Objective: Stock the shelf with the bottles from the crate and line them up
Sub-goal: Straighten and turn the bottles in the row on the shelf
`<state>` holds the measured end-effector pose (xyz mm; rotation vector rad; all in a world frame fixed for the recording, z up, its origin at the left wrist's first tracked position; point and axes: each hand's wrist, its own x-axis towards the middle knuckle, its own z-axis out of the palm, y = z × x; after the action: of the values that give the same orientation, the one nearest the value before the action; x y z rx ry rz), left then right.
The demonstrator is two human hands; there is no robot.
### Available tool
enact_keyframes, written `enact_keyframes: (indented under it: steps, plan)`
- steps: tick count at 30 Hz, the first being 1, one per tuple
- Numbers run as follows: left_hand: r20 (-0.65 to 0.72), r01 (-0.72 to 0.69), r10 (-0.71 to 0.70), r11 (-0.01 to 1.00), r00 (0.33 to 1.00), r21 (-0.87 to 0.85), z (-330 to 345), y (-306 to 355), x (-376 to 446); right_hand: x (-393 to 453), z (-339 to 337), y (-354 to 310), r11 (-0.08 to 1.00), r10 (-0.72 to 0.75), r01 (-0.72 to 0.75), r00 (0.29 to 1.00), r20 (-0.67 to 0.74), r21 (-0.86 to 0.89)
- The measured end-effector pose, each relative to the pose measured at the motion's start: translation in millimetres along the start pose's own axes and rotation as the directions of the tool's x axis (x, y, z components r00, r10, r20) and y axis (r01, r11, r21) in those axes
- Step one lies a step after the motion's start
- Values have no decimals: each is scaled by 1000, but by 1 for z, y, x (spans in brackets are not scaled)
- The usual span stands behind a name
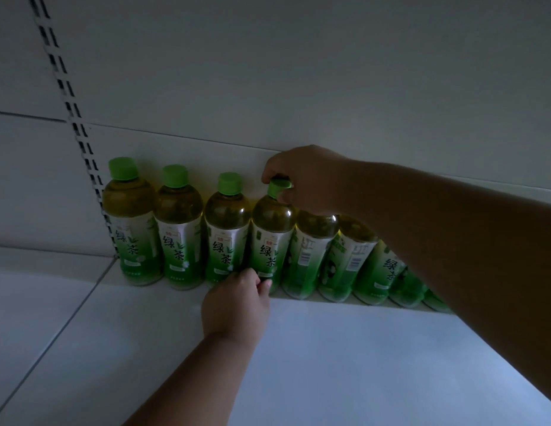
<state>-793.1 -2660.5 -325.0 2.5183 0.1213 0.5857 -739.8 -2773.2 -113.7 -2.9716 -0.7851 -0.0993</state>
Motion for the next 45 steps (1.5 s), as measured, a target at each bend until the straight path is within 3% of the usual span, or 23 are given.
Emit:
enact_keyframes:
  steps: [5, 11, 15, 23, 26, 33, 39, 45]
  plan:
    - [71, 62, -62, 998, 996, 3, -13, 4, -8, -18, -6, 7, 998, 48, -45, 996, -69, 45]
    - [109, -65, 71, 996, 991, -56, -23, 25, -26, -37, -12, 41, 994, 88, -92, 994, -69, -65]
    - [181, -58, 82, 990, 980, -132, -24, 44, -20, -40, -14, 52, 996, 83, -85, 996, -38, -36]
    - [106, -55, 83, 968, 991, -244, 6, 45, -33, -35, 0, 51, 994, 34, -34, 999, -5, -103]
    - [90, -65, 86, 974, 992, -216, 15, 50, -35, -35, -6, 52, 991, -1, 6, 1000, 31, -137]
    - [8, -138, 141, 976, 990, -167, 20, 45, -34, -34, -3, 48, 990, 83, -84, 996, -7, -116]
    - [-19, -7, 5, 989, 1000, -151, 22, 62, -23, -31, -1, 43, 968, 125, -134, 991, -53, -213]
    - [14, 48, -48, 999, 999, 3, 22, 58, -8, -32, 4, 45, 975, 144, -155, 986, -79, -159]
